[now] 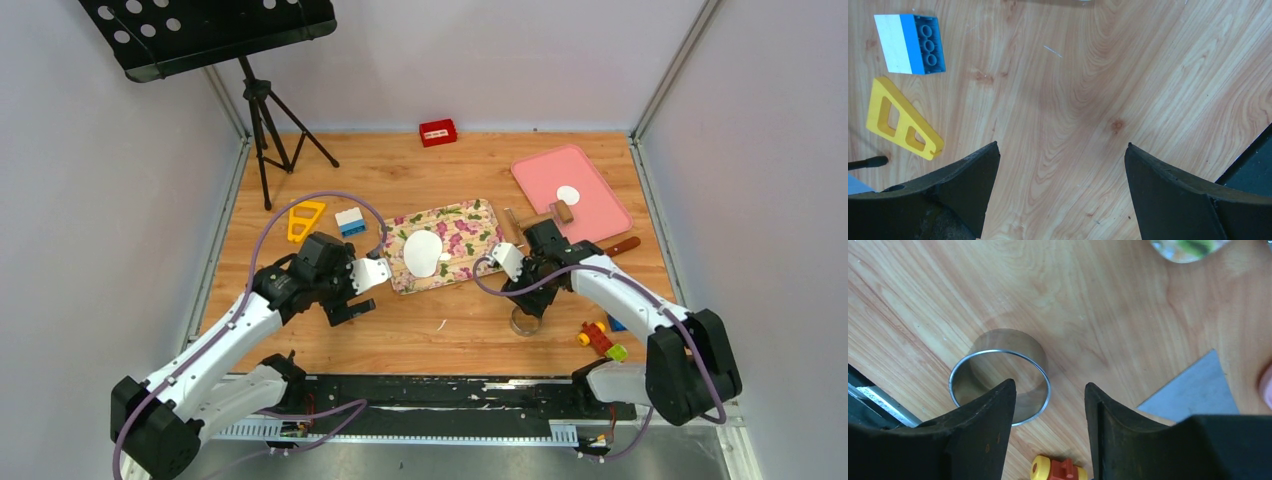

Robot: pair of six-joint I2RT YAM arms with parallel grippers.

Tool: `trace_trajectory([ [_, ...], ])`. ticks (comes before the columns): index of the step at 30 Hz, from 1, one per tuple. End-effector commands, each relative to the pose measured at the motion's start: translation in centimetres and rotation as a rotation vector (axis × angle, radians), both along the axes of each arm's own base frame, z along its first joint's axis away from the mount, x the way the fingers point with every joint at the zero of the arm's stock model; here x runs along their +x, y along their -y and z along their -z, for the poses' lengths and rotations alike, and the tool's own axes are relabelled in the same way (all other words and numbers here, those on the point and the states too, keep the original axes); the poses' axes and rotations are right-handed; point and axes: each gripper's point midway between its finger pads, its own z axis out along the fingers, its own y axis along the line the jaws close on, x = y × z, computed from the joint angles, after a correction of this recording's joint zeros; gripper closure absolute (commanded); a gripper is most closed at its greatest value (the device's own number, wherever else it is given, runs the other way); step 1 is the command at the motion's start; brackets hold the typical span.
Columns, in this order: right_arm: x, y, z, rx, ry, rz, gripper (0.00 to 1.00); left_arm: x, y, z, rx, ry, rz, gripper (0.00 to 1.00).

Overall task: Roll out the dumpling wrappers from the dough
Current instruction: Pick up the dumpling mold from the center of the board.

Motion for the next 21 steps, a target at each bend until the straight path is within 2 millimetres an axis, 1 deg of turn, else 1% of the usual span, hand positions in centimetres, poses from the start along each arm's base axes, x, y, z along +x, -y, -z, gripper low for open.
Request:
trace_trajectory([
  [1, 0.1, -0.5, 1.4, -0.05, 0.019, -0.02, 0.54, 0.4, 0.7, -0.4, -0.056, 0.022, -0.009, 0.0],
  [2, 0.1, -0.5, 1.4, -0.057, 0.018, -0.021, 0.63, 0.4, 0.7, -0.4, -0.059, 0.022, -0.01, 0.0],
  [5, 0.4, -0.6, 1.1, -0.063, 0.033, -0.009, 0.98, 0.2, 0.8, -0.3, -0.07, 0.022, -0.009, 0.0],
  [7, 0.9, -0.6, 0.3, -0.058, 0.066, 0.008, 1.0, 0.2, 0.8, -0.3, -0.075, 0.024, -0.009, 0.0],
  [9, 1.8, -0.8, -1.4, -0.037, 0.126, 0.032, 1.0, 0.3, 0.9, -0.4, -0.078, 0.025, -0.009, 0.0],
  [10, 2.5, -1.1, -2.8, -0.014, 0.163, 0.049, 1.0, 0.3, 0.9, -0.4, -0.078, 0.027, -0.011, 0.0],
  [12, 3.4, -2.5, -6.0, 0.063, 0.208, 0.054, 1.0, 0.6, 0.8, -0.4, -0.077, 0.037, -0.022, 0.0],
  [13, 3.9, -3.6, -7.7, 0.121, 0.226, 0.053, 1.0, 0.9, 0.8, -0.5, -0.075, 0.048, -0.033, 0.0],
  [15, 5.5, -5.8, -11.3, 0.202, 0.279, 0.049, 1.0, 1.4, 0.6, -0.8, -0.076, 0.066, -0.055, 0.0],
  [16, 6.3, -7.0, -12.8, 0.236, 0.292, 0.048, 1.0, 1.5, 0.7, -1.0, -0.082, 0.072, -0.059, 0.0],
  [19, 9.4, -10.8, -14.8, 0.304, 0.275, 0.064, 1.0, 1.4, 0.7, -1.3, -0.103, 0.072, -0.061, 0.0],
  [20, 10.7, -12.3, -15.8, 0.327, 0.288, 0.069, 1.0, 1.4, 0.7, -1.3, -0.108, 0.071, -0.063, 0.0],
  [21, 11.7, -13.5, -15.7, 0.329, 0.281, 0.077, 1.0, 1.4, 0.6, -1.4, -0.114, 0.077, -0.068, 0.0],
])
